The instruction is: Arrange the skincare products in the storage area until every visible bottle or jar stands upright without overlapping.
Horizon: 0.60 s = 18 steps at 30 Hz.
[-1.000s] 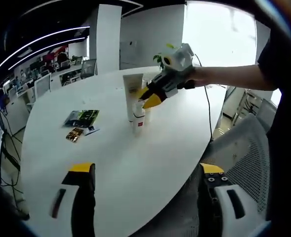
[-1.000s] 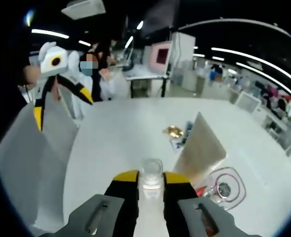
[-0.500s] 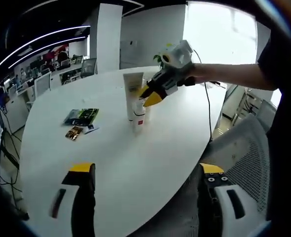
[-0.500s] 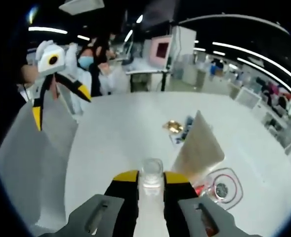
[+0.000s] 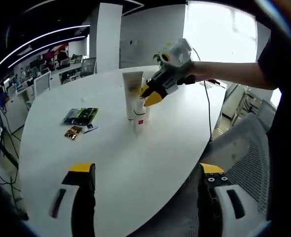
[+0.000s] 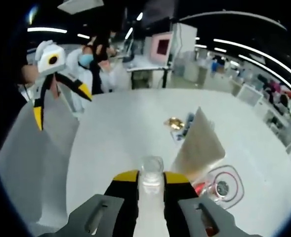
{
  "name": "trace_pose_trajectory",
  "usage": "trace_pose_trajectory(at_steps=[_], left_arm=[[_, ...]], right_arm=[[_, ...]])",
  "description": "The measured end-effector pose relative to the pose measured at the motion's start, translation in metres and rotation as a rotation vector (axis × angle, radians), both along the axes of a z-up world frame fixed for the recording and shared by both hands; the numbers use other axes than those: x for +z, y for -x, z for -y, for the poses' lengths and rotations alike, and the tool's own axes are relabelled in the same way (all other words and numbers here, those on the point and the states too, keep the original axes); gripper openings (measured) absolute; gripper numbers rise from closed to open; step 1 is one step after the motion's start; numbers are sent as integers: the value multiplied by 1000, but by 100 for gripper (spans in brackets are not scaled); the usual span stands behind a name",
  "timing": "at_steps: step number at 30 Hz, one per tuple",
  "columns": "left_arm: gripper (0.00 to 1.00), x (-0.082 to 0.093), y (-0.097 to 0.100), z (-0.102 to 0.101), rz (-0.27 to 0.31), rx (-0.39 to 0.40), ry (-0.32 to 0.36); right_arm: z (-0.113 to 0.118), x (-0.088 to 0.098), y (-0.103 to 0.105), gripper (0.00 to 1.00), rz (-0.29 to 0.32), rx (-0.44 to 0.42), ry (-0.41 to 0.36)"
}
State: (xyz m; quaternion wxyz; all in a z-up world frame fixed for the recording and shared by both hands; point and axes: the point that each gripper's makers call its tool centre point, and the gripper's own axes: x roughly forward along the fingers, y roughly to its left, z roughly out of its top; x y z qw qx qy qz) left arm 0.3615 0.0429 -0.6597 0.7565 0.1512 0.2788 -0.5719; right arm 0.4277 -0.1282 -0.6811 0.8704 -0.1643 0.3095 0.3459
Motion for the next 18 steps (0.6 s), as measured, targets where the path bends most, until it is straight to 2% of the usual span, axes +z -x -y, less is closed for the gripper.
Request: trace_pose_trajectory(at_steps=[18], left_arm=[[80,-3,-1,1,-6,-2,-4]], right_arm=[[5,-9,3,9,-21,-10,49]])
